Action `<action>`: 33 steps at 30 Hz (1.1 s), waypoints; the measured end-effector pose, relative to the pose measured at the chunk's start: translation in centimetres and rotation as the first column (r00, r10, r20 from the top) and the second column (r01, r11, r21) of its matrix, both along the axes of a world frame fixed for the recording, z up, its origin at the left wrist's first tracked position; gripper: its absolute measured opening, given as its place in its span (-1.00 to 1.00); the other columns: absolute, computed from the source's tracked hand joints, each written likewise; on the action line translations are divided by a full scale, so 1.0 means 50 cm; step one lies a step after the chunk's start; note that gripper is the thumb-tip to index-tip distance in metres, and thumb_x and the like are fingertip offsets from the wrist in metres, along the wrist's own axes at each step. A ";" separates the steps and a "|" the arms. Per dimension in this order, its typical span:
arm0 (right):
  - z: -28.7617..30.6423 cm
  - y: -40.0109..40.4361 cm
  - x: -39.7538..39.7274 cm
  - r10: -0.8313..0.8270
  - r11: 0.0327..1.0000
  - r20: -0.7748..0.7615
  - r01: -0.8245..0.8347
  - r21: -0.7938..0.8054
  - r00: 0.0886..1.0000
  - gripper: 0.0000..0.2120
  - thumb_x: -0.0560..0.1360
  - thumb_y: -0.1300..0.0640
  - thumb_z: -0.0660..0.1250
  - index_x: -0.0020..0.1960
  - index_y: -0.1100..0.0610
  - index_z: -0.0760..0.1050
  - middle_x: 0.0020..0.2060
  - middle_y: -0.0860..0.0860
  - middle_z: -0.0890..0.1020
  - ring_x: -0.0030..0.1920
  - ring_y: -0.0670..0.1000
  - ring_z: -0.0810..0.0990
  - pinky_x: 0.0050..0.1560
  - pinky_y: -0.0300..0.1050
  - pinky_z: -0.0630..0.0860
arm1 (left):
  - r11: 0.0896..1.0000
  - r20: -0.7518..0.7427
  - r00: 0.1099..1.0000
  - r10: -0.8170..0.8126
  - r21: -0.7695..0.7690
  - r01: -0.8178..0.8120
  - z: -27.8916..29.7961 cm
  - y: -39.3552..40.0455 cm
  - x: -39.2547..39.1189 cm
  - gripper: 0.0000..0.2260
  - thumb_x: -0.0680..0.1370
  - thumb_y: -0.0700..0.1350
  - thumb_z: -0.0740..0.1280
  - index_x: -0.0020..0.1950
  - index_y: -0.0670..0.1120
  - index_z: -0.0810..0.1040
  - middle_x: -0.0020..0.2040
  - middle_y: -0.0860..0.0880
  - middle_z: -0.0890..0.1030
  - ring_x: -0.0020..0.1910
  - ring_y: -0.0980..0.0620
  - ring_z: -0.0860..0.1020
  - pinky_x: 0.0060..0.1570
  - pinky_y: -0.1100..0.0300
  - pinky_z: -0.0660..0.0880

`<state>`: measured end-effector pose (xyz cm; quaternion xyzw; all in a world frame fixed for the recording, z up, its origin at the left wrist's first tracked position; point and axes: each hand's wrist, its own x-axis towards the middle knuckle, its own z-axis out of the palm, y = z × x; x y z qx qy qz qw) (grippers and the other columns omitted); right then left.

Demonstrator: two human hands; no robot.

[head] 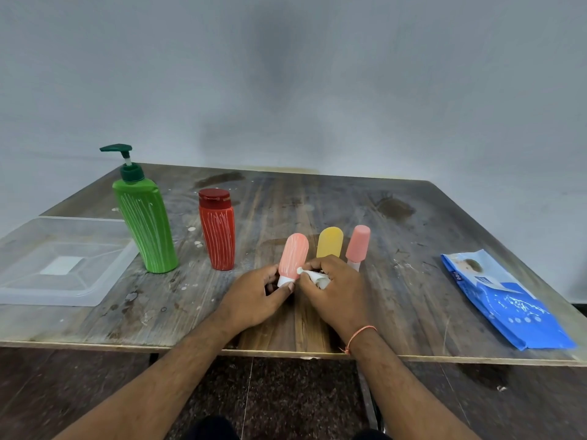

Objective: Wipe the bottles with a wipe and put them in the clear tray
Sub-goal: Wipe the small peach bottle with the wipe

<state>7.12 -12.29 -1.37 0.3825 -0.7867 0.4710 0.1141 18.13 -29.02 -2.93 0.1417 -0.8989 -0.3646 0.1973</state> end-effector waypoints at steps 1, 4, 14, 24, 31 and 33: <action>0.001 0.000 0.000 -0.007 1.000 -0.006 0.007 0.001 1.000 -0.91 0.53 -0.02 0.54 0.01 -0.07 0.70 -0.07 -0.23 0.70 -0.02 -0.20 0.61 -0.10 -0.40 0.49 | 1.000 -0.007 1.000 0.001 0.007 -0.001 0.000 0.001 0.000 -0.61 0.54 0.28 0.29 0.28 0.15 0.61 -0.15 0.14 0.68 -0.21 0.12 0.60 -0.13 -0.01 0.61; -0.001 0.000 0.001 0.065 0.998 -0.035 -0.066 -0.019 0.997 -0.87 0.52 0.02 0.55 0.06 -0.04 0.73 -0.04 -0.22 0.71 0.02 -0.24 0.63 -0.03 -0.45 0.48 | 1.000 -0.036 0.999 -0.005 0.030 0.006 0.001 0.002 0.001 -0.67 0.56 0.24 0.33 0.25 0.15 0.63 -0.16 0.15 0.69 -0.22 0.11 0.61 -0.14 -0.02 0.61; -0.009 -0.003 -0.003 0.068 0.997 -0.131 -0.072 -0.022 0.989 -0.89 0.54 0.05 0.53 0.06 0.00 0.73 -0.02 -0.18 0.71 -0.01 -0.18 0.64 -0.01 -0.24 0.59 | 1.000 -0.041 0.999 0.016 0.010 -0.015 0.009 0.008 0.008 -0.63 0.52 0.28 0.30 0.18 0.12 0.68 -0.18 0.14 0.70 -0.25 0.12 0.62 -0.17 -0.05 0.61; -0.012 -0.008 -0.003 0.046 0.999 -0.179 -0.050 -0.014 0.983 -0.90 0.54 0.05 0.50 0.05 0.01 0.72 -0.02 -0.17 0.71 -0.03 -0.16 0.64 -0.03 -0.16 0.61 | 0.997 -0.040 0.998 0.052 -0.056 -0.054 0.010 0.012 0.010 -0.64 0.52 0.29 0.29 0.13 0.11 0.68 -0.23 0.15 0.68 -0.25 0.14 0.62 -0.20 -0.05 0.60; -0.015 -0.010 0.001 0.037 0.999 -0.160 -0.039 -0.011 0.986 -0.93 0.47 0.07 0.51 -0.05 0.01 0.70 -0.09 -0.18 0.68 -0.10 -0.15 0.62 -0.11 -0.18 0.55 | 0.963 -0.051 0.994 0.100 -0.246 -0.109 0.017 0.023 0.015 -0.75 0.57 0.25 0.31 -0.08 0.10 0.60 -0.26 0.16 0.60 -0.28 0.17 0.55 -0.26 0.09 0.53; -0.013 -0.010 0.001 0.018 1.000 -0.176 -0.022 -0.018 0.984 -0.94 0.51 0.06 0.52 -0.02 0.00 0.70 -0.07 -0.19 0.69 -0.08 -0.17 0.61 -0.10 -0.22 0.54 | 0.943 -0.054 0.991 0.122 -0.305 -0.132 0.016 0.027 0.016 -0.74 0.59 0.27 0.28 -0.06 0.11 0.58 -0.24 0.17 0.59 -0.27 0.17 0.53 -0.25 0.14 0.51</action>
